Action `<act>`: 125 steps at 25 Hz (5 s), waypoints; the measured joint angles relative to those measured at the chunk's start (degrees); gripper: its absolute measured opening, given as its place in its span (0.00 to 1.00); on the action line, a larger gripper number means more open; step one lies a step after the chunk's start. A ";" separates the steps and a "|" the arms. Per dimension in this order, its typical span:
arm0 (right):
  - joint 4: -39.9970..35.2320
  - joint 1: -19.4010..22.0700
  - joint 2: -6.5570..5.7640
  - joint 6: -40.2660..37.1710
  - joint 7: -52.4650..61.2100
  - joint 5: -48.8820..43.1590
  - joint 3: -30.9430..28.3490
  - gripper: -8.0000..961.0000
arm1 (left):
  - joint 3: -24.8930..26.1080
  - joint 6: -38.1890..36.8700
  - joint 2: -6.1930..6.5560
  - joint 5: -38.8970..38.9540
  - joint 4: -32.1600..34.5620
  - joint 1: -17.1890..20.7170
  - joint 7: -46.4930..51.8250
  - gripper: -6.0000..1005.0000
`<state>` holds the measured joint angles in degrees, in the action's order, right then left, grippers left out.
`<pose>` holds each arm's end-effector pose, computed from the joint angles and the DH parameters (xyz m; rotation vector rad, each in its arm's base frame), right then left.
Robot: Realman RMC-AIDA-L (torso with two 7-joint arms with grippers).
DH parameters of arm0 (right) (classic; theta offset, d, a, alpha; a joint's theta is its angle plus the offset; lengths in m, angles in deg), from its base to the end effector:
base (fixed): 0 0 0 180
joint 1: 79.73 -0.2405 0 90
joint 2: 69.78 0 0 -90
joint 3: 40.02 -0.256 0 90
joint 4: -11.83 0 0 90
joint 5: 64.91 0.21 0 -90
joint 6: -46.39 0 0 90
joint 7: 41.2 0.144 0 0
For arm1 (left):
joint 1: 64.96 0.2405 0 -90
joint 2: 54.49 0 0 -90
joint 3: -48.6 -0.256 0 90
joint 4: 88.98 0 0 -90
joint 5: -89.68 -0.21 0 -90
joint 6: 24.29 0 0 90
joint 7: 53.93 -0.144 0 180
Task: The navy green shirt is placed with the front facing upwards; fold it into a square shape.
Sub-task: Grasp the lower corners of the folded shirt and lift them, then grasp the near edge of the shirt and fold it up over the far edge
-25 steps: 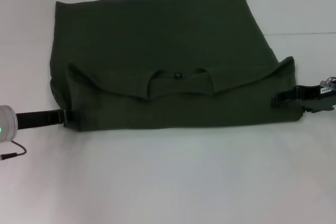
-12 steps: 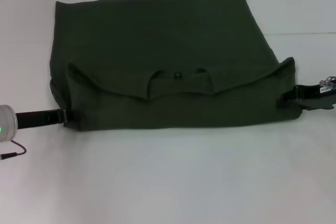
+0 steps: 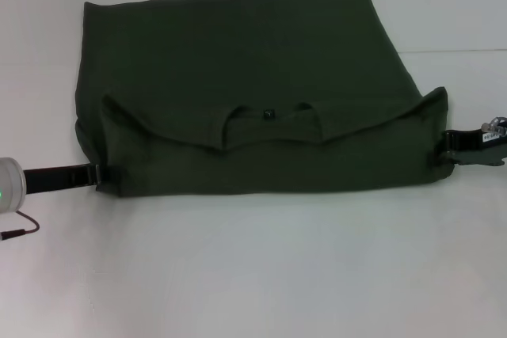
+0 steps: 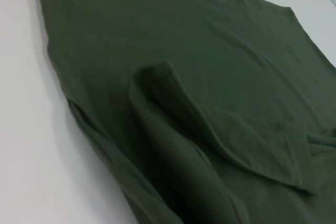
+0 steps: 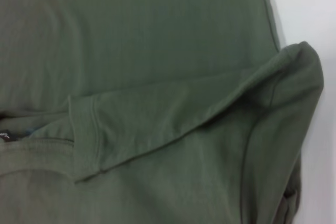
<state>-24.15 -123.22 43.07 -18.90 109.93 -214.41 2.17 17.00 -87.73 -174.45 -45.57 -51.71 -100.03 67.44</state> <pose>0.2981 0.4131 0.0355 -1.9540 1.7259 0.0511 -0.3162 0.3761 0.0037 -2.1044 -1.5169 -0.3785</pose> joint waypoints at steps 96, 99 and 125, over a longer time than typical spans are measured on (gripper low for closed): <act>3.98 5.27 1.12 -2.76 -27.26 35.62 -15.34 0.10 | 18.19 -13.66 1.19 17.67 5.52 1.44 -4.67 0.03; 4.06 5.36 2.79 -0.59 -30.55 37.42 -15.47 0.10 | 18.07 -10.89 -0.16 20.21 5.13 1.37 -6.74 0.03; 14.19 1.41 6.90 14.83 -57.89 55.74 -14.94 0.11 | 17.98 10.54 -3.95 38.28 -7.74 -5.59 -31.75 0.03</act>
<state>-9.96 -121.81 49.96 -4.07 52.04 -158.66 -12.77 34.98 -77.19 -178.39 -7.29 -59.45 -105.62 35.69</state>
